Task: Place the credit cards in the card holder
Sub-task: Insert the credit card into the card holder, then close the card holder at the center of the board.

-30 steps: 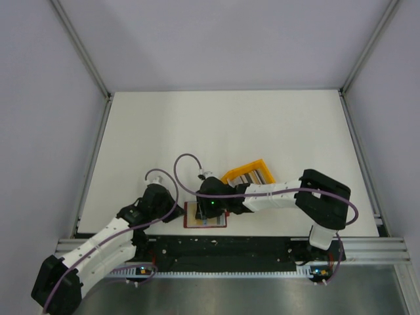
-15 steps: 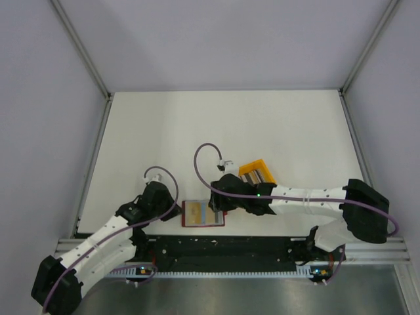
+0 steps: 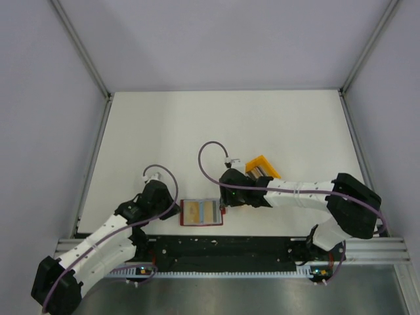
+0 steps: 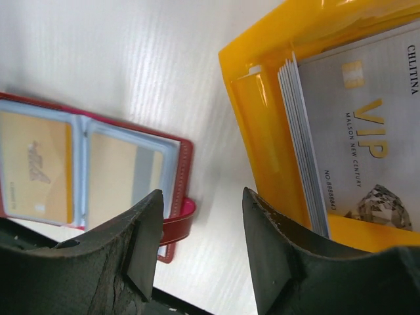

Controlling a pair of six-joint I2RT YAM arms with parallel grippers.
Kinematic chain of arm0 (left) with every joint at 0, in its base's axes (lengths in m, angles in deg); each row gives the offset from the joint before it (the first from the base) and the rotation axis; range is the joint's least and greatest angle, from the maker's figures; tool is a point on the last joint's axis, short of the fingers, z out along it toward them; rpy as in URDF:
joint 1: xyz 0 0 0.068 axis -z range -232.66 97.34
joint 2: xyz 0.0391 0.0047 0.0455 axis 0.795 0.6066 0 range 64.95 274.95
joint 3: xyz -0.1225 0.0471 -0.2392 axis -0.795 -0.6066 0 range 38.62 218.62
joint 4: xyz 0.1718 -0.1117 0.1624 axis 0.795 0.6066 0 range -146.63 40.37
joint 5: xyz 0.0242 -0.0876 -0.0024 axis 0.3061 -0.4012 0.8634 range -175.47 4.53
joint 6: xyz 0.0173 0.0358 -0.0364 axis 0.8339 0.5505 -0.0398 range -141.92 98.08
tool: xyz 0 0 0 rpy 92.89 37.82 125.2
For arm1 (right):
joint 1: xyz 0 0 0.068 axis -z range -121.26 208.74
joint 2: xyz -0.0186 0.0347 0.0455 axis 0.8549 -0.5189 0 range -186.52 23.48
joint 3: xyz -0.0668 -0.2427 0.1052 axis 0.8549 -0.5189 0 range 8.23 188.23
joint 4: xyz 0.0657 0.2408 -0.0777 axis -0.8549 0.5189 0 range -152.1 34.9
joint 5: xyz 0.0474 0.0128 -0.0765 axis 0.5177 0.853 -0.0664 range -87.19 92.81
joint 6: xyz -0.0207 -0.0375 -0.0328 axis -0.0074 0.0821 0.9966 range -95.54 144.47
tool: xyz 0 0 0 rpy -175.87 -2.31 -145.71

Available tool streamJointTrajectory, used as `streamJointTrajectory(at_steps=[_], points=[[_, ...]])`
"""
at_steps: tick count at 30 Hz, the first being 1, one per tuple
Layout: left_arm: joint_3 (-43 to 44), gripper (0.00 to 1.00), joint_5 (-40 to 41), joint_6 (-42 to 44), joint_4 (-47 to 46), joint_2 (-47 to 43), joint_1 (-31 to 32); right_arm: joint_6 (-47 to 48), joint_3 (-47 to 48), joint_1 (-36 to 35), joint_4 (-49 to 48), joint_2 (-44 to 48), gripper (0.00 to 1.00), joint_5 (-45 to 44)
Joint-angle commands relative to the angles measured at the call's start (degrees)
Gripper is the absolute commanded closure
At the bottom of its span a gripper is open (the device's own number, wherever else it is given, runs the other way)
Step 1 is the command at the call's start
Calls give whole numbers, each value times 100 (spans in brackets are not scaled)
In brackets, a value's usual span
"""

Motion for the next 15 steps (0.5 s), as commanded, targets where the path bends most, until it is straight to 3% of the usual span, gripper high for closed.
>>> streamJointTrajectory(at_steps=[1,7,15], points=[[260,100,255,88,-61,86,-6,174,20,322,275,-25,49,-338],[383,100,194,114,-289,376,3,420,-165,594,258,229,48,-267],[840,100,-50,80,-280,570,-6,315,-200,639,-41,932,48,1094]])
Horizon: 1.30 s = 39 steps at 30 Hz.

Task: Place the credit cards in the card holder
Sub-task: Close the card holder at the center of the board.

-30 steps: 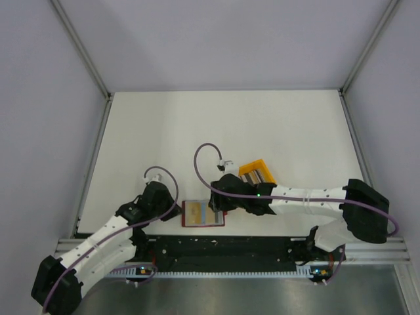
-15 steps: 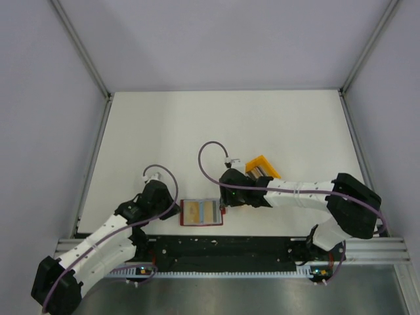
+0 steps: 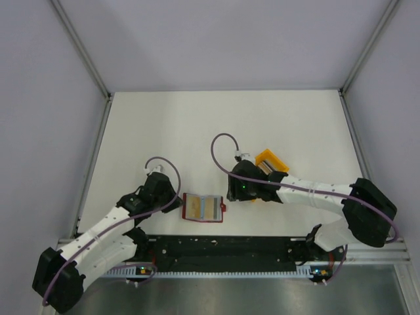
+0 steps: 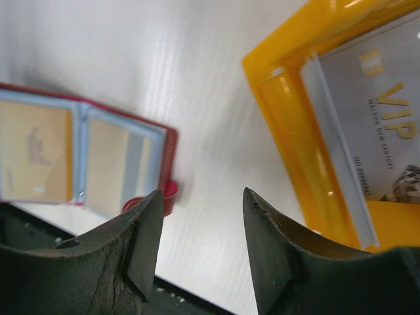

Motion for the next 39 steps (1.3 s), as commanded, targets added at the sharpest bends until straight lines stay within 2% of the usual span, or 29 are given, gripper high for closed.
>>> streamJointTrajectory(at_steps=[1,9,16,25,32,37,39], points=[[331,100,-168,14,-276,1,-6,-98,92,-137,-317,522,48,734],[349,100,-239,-21,-233,-16,3,-503,822,-849,0,-233,48,32],[366,100,-265,22,-224,-25,3,-486,1358,-964,658,-857,51,-548],[349,100,-274,23,-268,-16,3,-415,1411,-1052,914,-928,67,-698],[349,100,-274,49,-268,-16,-6,-433,1385,-1078,940,-823,83,-716],[349,100,-274,67,-276,-16,3,-468,1324,-1087,940,-700,86,-707],[358,100,-282,75,-276,-16,3,-468,1306,-1087,940,-647,95,-725]])
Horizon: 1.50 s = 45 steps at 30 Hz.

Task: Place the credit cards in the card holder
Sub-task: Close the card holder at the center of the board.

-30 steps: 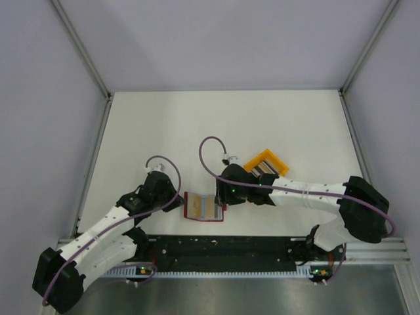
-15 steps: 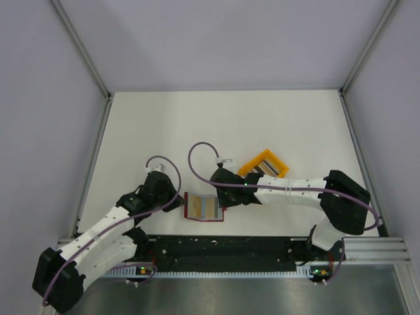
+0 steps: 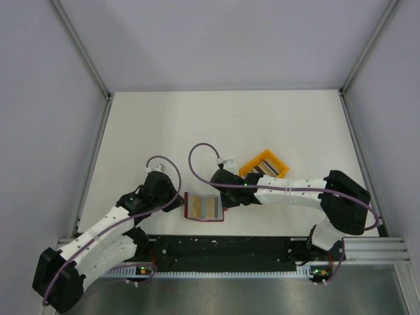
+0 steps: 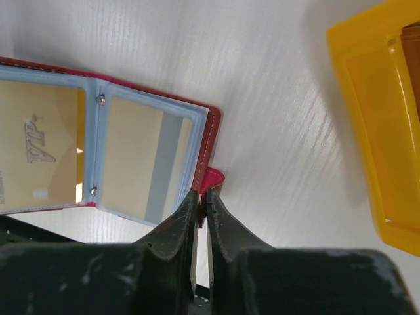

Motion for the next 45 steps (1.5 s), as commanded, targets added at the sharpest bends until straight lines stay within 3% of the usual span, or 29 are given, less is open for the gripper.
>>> streamJointTrajectory(at_steps=[1,11,24,33,45], points=[[209,100,-44,88,-161,-23,3,-11,134,-84,14,278,100,-145],[525,100,-878,299,-590,126,-6,-231,-260,-92,-381,453,100,-216],[402,100,-2021,299,-1698,1084,196,-600,-867,-92,-927,814,100,-365],[578,78,-2250,273,-2120,1681,530,-749,-1035,-84,-971,919,100,-462],[517,73,-2417,352,-2349,2306,715,-837,-1044,-75,-988,867,100,-444]])
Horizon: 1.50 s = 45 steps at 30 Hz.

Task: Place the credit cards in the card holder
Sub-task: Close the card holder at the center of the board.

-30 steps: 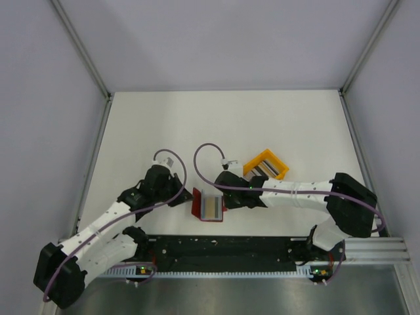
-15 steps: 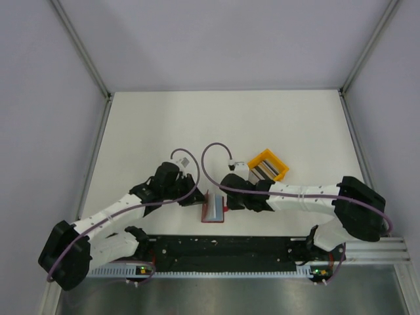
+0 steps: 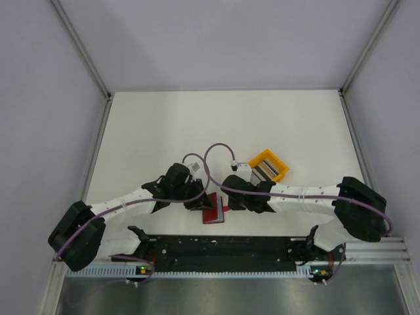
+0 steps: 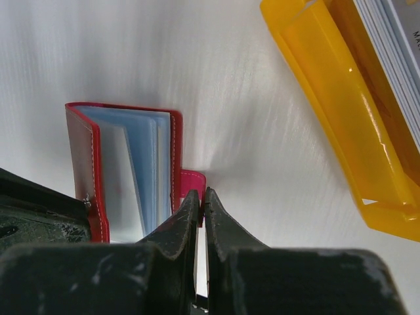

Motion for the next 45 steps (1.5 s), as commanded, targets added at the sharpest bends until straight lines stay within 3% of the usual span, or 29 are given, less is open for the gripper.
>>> streamJointTrajectory(at_steps=[1,7,15,24,31,36,42,45], points=[[101,73,-177,127,-240,24,26,-81,73,-79,-151,97,100,-86],[452,72,-63,592,295,-11,35,86,196,-79,-239,1,100,37],[988,58,648,997,972,-99,26,139,47,-70,-327,132,100,99],[1200,28,1343,1296,1377,-678,35,165,-14,-70,-441,88,100,151],[1165,22,1572,1445,1623,-1004,18,112,21,-62,-433,53,100,125],[1069,2,1984,1428,1957,-1232,18,95,38,-62,-433,-35,100,125],[928,3,2073,1270,1879,-1189,18,112,-14,-70,-389,18,100,99],[857,19,1924,1305,1720,-1154,18,95,-84,-70,-397,106,100,73]])
